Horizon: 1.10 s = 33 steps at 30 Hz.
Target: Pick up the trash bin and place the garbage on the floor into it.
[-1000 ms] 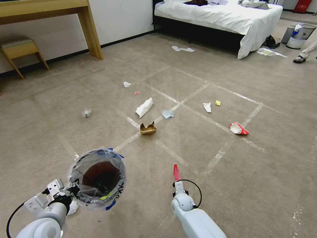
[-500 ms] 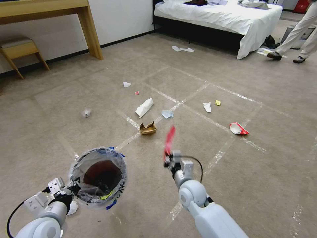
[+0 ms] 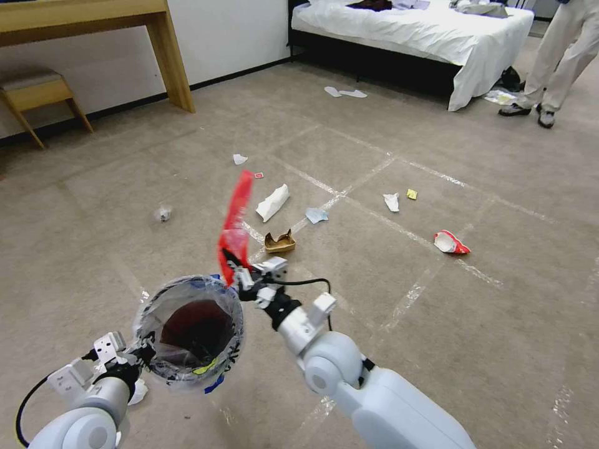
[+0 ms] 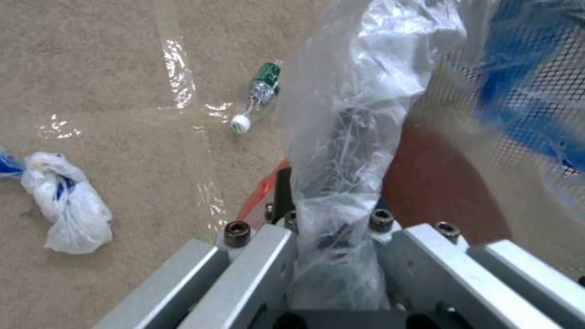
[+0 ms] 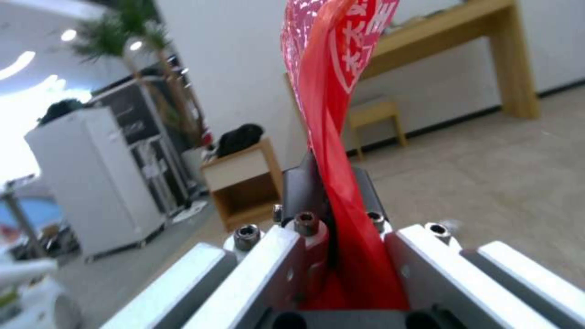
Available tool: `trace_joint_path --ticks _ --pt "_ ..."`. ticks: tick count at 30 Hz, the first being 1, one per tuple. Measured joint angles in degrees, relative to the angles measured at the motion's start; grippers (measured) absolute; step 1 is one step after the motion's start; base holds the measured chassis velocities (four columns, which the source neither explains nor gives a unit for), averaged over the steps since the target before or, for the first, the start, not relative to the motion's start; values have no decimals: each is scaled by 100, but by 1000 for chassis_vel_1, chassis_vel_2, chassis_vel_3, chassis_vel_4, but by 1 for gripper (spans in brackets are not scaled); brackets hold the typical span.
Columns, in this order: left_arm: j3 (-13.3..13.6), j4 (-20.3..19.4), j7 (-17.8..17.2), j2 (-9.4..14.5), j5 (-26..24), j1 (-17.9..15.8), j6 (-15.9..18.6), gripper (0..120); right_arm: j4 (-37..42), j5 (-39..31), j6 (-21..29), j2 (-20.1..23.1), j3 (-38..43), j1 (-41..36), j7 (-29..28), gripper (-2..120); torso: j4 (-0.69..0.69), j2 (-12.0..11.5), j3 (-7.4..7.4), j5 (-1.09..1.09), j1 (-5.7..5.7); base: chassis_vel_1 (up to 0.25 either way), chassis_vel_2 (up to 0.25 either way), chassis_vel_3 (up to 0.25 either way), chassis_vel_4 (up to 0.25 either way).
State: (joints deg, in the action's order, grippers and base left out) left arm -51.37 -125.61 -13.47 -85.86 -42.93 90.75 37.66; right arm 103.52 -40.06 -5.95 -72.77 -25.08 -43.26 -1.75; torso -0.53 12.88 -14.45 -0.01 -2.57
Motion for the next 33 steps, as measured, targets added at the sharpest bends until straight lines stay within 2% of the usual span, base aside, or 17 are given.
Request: trace_joint_path --ticks 3,8,23,33 --pt "-5 -58 -2 -34 5 11 2 1 -300 188 7 -51 -470 497 -38 0 1 0 0 0 0 0 0 0 0" --pt "-25 -105 -8 -47 4 14 4 1 -475 368 35 -28 -713 702 -55 0 1 0 0 0 0 0 0 0 0" --pt "-59 -142 -42 -57 -8 17 6 1 -569 797 61 156 -1075 693 -34 0 0 0 0 1 0 0 0 0 0" --pt "-61 -118 -60 -59 -16 -10 6 1 -436 929 12 566 -1067 600 6 1 0 0 0 1 0 0 0 0 0"
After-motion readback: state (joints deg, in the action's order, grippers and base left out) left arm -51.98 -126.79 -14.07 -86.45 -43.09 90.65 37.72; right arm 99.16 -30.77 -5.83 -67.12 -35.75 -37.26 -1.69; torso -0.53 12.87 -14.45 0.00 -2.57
